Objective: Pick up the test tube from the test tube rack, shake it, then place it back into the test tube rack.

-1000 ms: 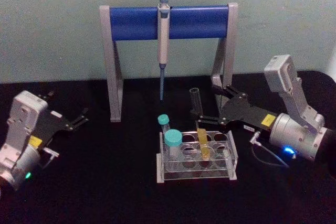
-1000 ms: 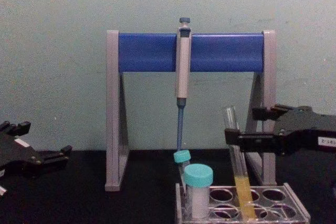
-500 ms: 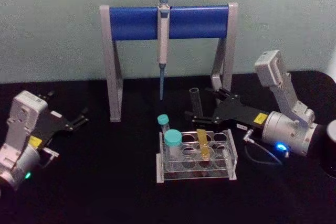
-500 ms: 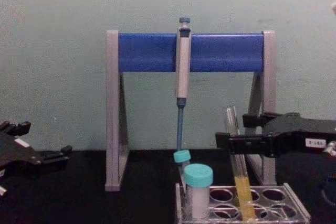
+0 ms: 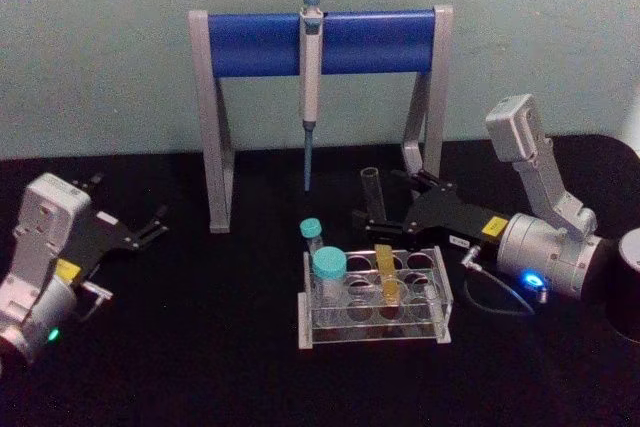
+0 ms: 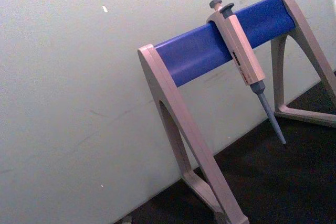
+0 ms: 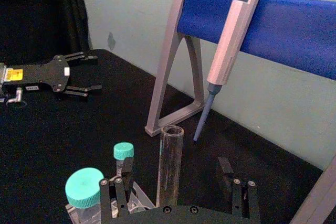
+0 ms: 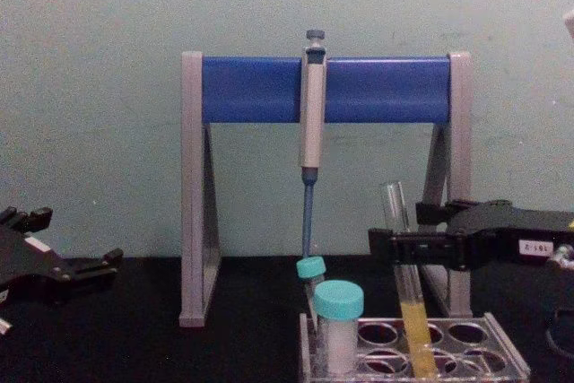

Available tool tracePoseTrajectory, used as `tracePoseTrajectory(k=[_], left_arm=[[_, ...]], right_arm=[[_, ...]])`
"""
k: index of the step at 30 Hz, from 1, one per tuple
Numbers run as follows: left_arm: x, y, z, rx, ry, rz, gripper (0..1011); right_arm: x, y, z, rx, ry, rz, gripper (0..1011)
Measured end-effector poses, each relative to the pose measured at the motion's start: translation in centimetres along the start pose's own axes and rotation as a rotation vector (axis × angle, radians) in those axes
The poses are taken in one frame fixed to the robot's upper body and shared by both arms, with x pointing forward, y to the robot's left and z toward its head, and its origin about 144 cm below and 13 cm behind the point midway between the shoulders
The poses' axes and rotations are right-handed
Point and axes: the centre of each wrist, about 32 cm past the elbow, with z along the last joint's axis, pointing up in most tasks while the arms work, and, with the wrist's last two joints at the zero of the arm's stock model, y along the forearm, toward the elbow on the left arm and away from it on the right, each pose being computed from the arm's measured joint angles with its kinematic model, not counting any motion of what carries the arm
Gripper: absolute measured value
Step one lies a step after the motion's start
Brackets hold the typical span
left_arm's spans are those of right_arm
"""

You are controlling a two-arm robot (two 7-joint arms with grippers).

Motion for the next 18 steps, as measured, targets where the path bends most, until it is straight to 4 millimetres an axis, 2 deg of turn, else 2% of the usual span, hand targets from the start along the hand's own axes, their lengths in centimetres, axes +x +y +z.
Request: tracePoseTrajectory(k=[18], left_arm=[[0.0, 0.0, 0.0, 0.0, 0.0, 0.0, 1001]], right_arm=[[0.11, -0.07, -0.27, 0.007, 0.006, -0.003, 1000]])
